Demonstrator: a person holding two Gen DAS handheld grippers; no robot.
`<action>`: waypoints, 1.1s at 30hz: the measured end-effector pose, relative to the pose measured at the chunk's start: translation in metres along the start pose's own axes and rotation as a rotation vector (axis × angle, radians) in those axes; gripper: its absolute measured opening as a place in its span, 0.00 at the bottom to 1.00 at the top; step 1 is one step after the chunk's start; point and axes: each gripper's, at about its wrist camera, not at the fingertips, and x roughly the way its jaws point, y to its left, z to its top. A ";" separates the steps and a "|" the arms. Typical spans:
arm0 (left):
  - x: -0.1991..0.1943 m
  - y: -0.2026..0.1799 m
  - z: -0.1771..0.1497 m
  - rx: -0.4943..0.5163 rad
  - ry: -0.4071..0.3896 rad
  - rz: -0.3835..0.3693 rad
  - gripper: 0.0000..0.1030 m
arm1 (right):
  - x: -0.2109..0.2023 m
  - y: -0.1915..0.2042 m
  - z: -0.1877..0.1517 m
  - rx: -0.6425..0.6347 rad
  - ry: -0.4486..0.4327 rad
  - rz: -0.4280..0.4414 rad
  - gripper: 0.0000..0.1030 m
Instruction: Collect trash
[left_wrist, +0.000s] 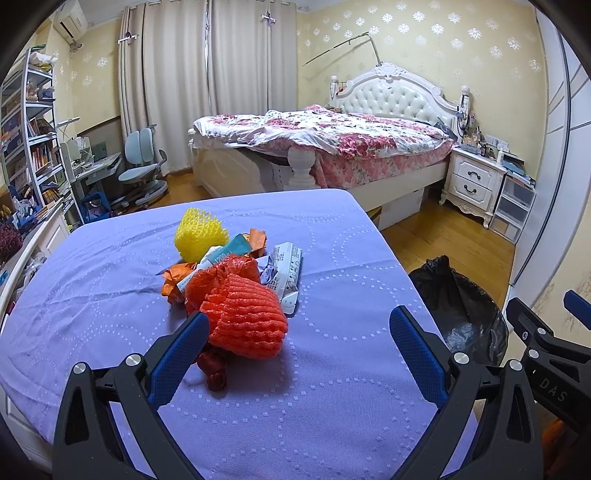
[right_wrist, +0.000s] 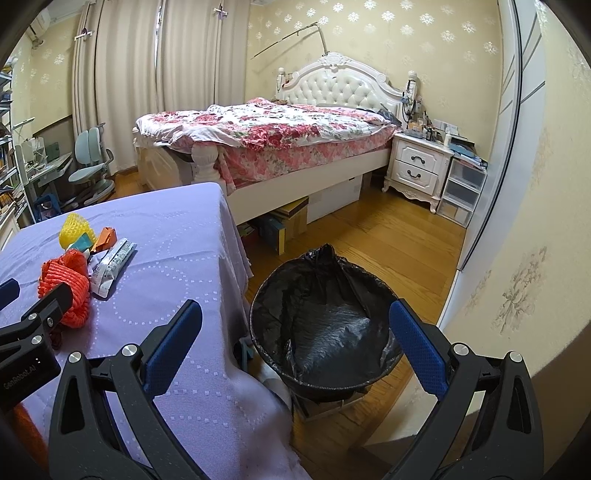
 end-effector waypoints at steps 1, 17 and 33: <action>0.000 0.000 0.000 0.001 0.000 0.000 0.95 | 0.000 0.001 0.001 0.000 0.001 0.000 0.96; 0.000 0.000 0.000 0.001 0.001 -0.002 0.95 | 0.000 0.003 0.001 0.001 0.001 -0.002 0.96; 0.004 -0.002 -0.005 -0.003 0.022 -0.003 0.94 | 0.005 -0.006 -0.007 0.010 0.039 0.002 0.96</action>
